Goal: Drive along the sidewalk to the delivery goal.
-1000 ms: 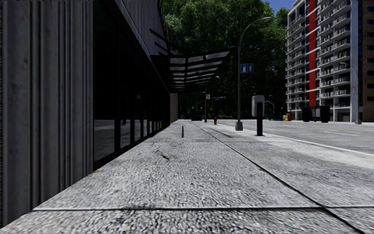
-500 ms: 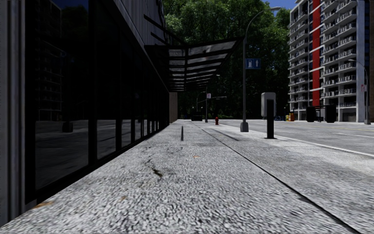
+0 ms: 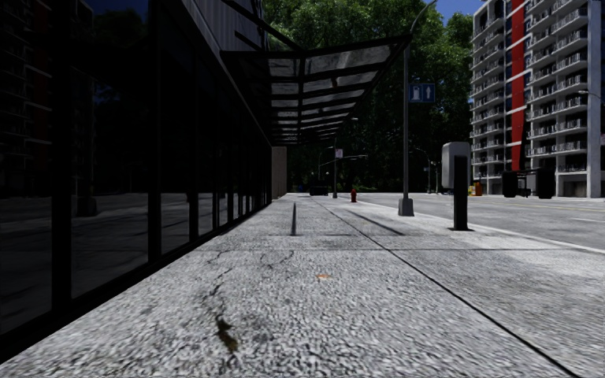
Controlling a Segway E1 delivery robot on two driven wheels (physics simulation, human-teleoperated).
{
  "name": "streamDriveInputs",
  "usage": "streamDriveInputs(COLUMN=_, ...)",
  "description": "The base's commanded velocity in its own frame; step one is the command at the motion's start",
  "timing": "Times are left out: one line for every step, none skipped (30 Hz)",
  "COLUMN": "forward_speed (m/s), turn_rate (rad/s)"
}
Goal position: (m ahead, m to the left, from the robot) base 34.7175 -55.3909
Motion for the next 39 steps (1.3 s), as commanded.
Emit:
streamDriveInputs(forward_speed=2.0, turn_rate=0.0)
streamDriveInputs(forward_speed=2.0, turn_rate=0.0)
streamDriveInputs(forward_speed=2.0, turn_rate=0.0)
streamDriveInputs(forward_speed=2.0, turn_rate=0.0)
streamDriveInputs(forward_speed=2.0, turn_rate=0.0)
streamDriveInputs(forward_speed=2.0, turn_rate=0.0)
streamDriveInputs(forward_speed=2.0, turn_rate=0.0)
streamDriveInputs(forward_speed=2.0, turn_rate=0.0)
streamDriveInputs(forward_speed=2.0, turn_rate=0.0)
streamDriveInputs(forward_speed=2.0, turn_rate=0.0)
streamDriveInputs(forward_speed=2.0, turn_rate=0.0)
streamDriveInputs(forward_speed=2.0, turn_rate=0.0)
streamDriveInputs(forward_speed=2.0, turn_rate=0.0)
streamDriveInputs(forward_speed=2.0, turn_rate=0.0)
streamDriveInputs(forward_speed=2.0, turn_rate=0.0)
streamDriveInputs(forward_speed=2.0, turn_rate=0.0)
streamDriveInputs(forward_speed=2.0, turn_rate=0.0)
streamDriveInputs(forward_speed=2.0, turn_rate=0.0)
streamDriveInputs(forward_speed=2.0, turn_rate=0.0)
streamDriveInputs(forward_speed=2.0, turn_rate=0.0)
streamDriveInputs(forward_speed=2.0, turn_rate=0.0)
streamDriveInputs(forward_speed=2.0, turn_rate=0.0)
streamDriveInputs(forward_speed=2.0, turn_rate=0.0)
streamDriveInputs(forward_speed=2.0, turn_rate=0.0)
streamDriveInputs(forward_speed=2.0, turn_rate=0.0)
streamDriveInputs(forward_speed=2.0, turn_rate=0.0)
streamDriveInputs(forward_speed=2.0, turn_rate=0.0)
streamDriveInputs(forward_speed=2.0, turn_rate=0.0)
streamDriveInputs(forward_speed=2.0, turn_rate=0.0)
streamDriveInputs(forward_speed=2.0, turn_rate=0.0)
streamDriveInputs(forward_speed=2.0, turn_rate=0.0)
streamDriveInputs(forward_speed=2.0, turn_rate=0.0)
streamDriveInputs(forward_speed=2.0, turn_rate=0.0)
streamDriveInputs(forward_speed=2.0, turn_rate=0.0)
streamDriveInputs(forward_speed=2.0, turn_rate=0.0)
streamDriveInputs(forward_speed=2.0, turn_rate=0.0)
streamDriveInputs(forward_speed=2.0, turn_rate=0.0)
streamDriveInputs(forward_speed=2.0, turn_rate=0.0)
streamDriveInputs(forward_speed=2.0, turn_rate=0.0)
